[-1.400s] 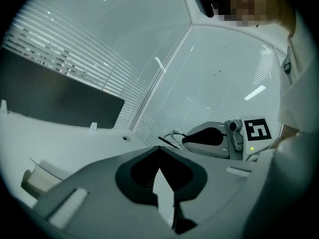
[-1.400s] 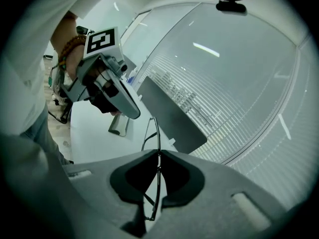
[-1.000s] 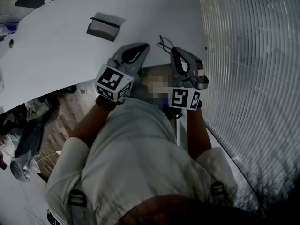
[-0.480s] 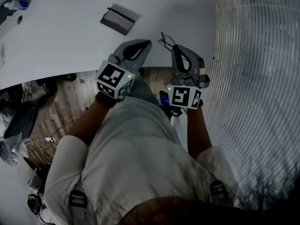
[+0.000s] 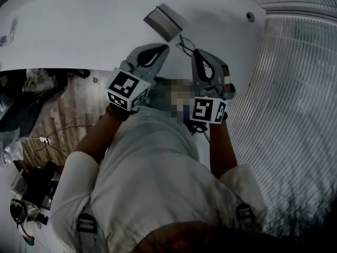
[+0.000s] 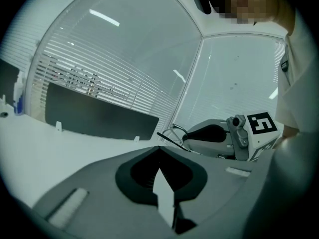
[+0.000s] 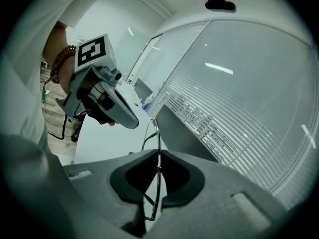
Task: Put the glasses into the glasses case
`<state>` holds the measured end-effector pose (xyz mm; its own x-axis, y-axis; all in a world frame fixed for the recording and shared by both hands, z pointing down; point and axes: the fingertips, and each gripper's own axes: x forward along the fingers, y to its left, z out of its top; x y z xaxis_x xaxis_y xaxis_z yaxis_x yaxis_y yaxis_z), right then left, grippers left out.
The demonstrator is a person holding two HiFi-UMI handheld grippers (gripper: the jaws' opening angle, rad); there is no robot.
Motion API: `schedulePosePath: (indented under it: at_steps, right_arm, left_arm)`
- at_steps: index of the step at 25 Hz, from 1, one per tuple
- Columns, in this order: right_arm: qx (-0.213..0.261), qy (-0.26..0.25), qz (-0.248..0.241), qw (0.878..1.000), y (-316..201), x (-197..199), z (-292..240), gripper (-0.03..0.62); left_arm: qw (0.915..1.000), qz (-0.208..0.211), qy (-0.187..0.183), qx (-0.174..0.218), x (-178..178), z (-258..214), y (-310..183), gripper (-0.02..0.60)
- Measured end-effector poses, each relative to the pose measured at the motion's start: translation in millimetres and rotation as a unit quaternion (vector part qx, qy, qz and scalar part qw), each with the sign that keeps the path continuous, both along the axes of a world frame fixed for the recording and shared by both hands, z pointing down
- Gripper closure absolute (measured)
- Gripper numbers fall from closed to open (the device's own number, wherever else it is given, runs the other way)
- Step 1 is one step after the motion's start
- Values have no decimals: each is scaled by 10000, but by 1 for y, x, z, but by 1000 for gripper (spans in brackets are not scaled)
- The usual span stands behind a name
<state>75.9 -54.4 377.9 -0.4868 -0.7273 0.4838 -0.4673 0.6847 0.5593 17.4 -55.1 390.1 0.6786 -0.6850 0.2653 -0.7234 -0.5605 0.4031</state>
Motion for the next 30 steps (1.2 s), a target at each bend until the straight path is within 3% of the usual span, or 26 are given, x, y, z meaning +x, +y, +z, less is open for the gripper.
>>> schedulePosePath:
  at_steps: [8, 24, 30]
  right_arm:
    - [-63, 13, -235, 9997, -6, -43, 6, 576]
    - [-235, 131, -225, 9994, -50, -56, 14, 576]
    - [-447, 157, -226, 9986, -72, -76, 48, 576]
  left_arm:
    - [9997, -230, -3, -81, -42, 10, -5, 581]
    - [9997, -230, 8, -129, -45, 16, -49, 581]
    - [9991, -318, -22, -277, -62, 49, -64, 581]
